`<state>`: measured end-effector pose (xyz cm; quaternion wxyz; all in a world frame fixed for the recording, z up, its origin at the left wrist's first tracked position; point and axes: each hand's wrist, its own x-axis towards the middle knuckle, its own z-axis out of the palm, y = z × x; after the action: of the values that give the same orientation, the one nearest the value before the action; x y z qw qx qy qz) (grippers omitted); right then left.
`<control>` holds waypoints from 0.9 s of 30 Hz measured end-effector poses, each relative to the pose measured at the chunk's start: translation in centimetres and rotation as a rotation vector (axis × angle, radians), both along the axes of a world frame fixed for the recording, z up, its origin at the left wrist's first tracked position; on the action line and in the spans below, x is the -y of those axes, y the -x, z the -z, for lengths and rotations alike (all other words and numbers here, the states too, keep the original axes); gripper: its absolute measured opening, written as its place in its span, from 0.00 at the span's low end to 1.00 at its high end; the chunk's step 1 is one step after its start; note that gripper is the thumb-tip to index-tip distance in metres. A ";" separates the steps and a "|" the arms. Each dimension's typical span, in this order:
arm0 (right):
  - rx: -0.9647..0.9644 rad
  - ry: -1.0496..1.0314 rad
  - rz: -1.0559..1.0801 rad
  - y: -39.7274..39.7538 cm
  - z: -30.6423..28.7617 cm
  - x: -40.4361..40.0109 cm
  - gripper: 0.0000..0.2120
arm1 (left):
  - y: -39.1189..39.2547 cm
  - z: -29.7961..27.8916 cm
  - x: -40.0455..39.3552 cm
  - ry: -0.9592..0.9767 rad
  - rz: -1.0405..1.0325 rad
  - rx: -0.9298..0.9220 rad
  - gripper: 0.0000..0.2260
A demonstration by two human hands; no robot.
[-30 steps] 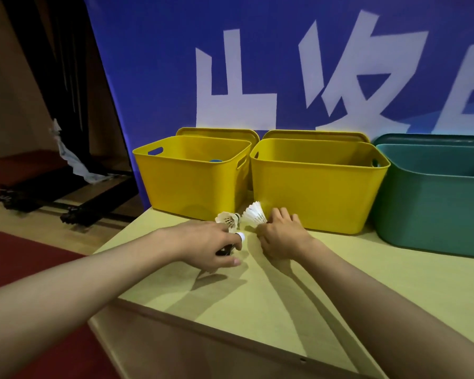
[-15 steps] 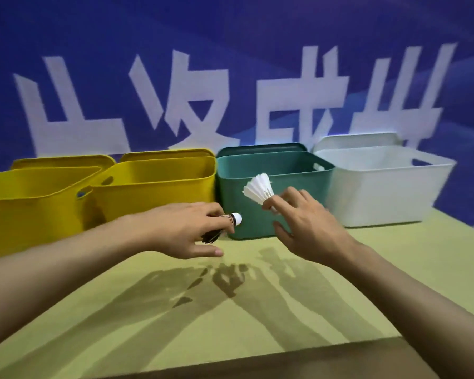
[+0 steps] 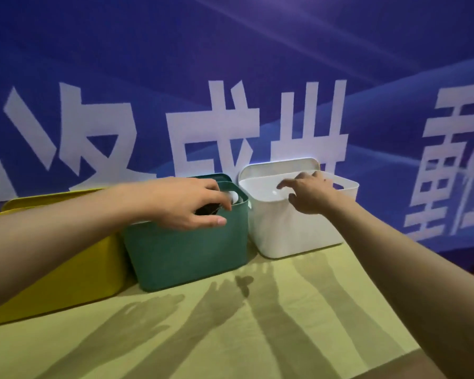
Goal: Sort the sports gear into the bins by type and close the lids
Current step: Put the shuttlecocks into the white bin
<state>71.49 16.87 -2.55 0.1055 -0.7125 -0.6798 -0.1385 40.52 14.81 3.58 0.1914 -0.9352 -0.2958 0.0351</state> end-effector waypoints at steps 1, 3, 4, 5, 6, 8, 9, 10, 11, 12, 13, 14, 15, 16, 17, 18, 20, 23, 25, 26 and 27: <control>0.003 -0.025 -0.018 0.1 0.9 0.5 0.18 | -1.0 -0.6 -0.5 -0.008 -0.006 0.000 0.22; 0.017 -0.096 -0.063 0.0 3.0 2.1 0.18 | -3.6 -1.6 -2.1 -0.029 -0.004 0.004 0.24; 0.020 -0.119 -0.085 -0.4 4.1 2.9 0.18 | -5.2 -2.0 -3.2 -0.020 0.000 0.016 0.25; 0.020 -0.114 -0.098 -0.8 4.9 4.0 0.18 | -6.9 -2.3 -4.4 0.003 0.006 0.037 0.27; 0.022 -0.095 -0.111 -1.2 5.6 4.7 0.18 | -8.8 -2.4 -5.7 0.029 0.014 0.062 0.28; 0.032 -0.045 -0.132 -1.9 6.8 6.4 0.18 | -12.7 -2.4 -8.2 0.085 0.029 0.083 0.32; 0.034 -0.031 -0.145 -2.0 7.1 7.2 0.18 | -14.5 -2.3 -9.1 0.104 0.015 0.081 0.34; 0.039 -0.030 -0.162 -2.1 7.2 7.9 0.18 | -16.0 -1.9 -9.9 0.115 -0.009 0.061 0.35; 0.044 -0.023 -0.174 -2.0 7.1 8.4 0.18 | -17.0 -1.3 -10.4 0.112 -0.033 0.031 0.34; 0.050 -0.014 -0.180 -1.9 7.1 8.8 0.18 | -17.7 -0.7 -10.7 0.098 -0.038 0.001 0.32; 0.053 -0.004 -0.186 -1.7 7.0 9.1 0.18 | -17.9 -0.2 -10.6 0.077 -0.023 -0.024 0.30; 0.053 0.000 -0.206 -1.3 7.0 9.3 0.18 | -17.5 0.3 -10.0 0.061 0.001 -0.046 0.28; 0.049 0.005 -0.225 -0.7 6.9 9.5 0.18 | -16.5 0.6 -9.0 0.051 0.028 -0.061 0.27; 0.046 -0.003 -0.245 -0.1 6.9 9.6 0.19 | -15.2 0.8 -7.9 0.046 0.046 -0.061 0.29; 0.041 -0.006 -0.267 1.0 6.9 9.7 0.19 | -13.2 0.9 -6.7 0.052 0.045 -0.055 0.31; 0.038 -0.014 -0.295 2.1 6.8 9.7 0.19 | -11.0 1.0 -5.2 0.063 0.045 -0.053 0.33; 0.021 -0.026 -0.361 5.4 6.9 9.5 0.19 | -5.5 1.6 -2.1 0.040 0.060 -0.091 0.34; 0.011 -0.037 -0.467 10.9 7.4 9.1 0.19 | 3.5 2.7 2.1 0.004 0.018 -0.172 0.31; 0.022 -0.023 -0.540 15.1 7.8 9.0 0.19 | 10.0 3.4 4.6 0.021 -0.060 -0.171 0.29; 0.030 -0.019 -0.572 17.0 8.1 9.0 0.19 | 12.9 3.6 5.8 0.025 -0.092 -0.160 0.29; 0.030 -0.016 -0.606 19.4 8.2 9.0 0.19 | 16.3 3.8 7.1 0.038 -0.148 -0.149 0.30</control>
<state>52.07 7.88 -10.79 0.1376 -0.4742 -0.8618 -0.1163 24.23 7.74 -0.19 0.1918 -0.9091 -0.3483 0.1242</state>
